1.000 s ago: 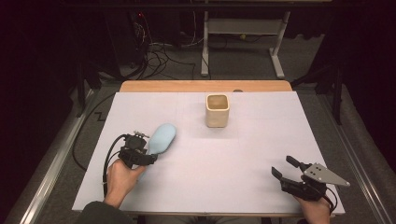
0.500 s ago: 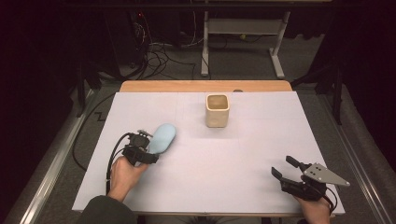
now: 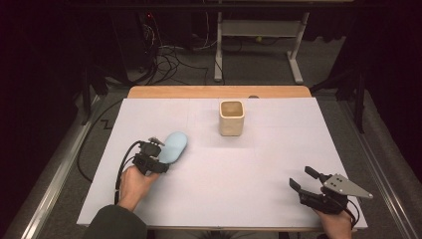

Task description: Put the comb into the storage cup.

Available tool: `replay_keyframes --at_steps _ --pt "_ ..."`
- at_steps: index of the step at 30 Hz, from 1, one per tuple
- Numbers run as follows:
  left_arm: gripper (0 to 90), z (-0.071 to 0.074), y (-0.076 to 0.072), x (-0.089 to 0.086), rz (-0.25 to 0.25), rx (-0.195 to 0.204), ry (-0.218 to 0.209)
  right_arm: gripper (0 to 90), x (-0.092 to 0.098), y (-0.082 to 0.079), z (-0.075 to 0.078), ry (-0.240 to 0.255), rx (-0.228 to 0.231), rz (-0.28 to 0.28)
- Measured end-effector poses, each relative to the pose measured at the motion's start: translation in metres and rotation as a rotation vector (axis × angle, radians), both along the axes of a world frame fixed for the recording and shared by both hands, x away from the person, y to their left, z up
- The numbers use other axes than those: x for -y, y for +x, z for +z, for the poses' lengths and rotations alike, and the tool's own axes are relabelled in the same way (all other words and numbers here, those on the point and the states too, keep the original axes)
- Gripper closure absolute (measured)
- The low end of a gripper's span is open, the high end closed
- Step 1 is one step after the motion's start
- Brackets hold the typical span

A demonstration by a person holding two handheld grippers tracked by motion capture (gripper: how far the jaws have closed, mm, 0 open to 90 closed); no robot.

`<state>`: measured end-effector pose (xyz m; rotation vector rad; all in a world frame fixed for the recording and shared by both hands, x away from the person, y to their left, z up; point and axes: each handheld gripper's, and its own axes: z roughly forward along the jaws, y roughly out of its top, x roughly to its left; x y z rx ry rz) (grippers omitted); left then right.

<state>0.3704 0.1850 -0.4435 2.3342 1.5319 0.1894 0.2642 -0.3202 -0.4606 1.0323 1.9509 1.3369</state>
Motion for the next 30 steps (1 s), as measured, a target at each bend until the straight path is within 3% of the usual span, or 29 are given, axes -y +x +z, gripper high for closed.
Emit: replay_keyframes --at_steps 13,30 --pt "58.6 0.0 0.002 0.008 -0.023 -0.002 0.053 29.6 0.0 0.0 0.0 -0.007 0.001 0.0" --pt "67.1 0.0 0.001 0.011 -0.038 0.001 0.055 29.7 0.0 -0.002 0.0 0.004 0.005 -0.005"
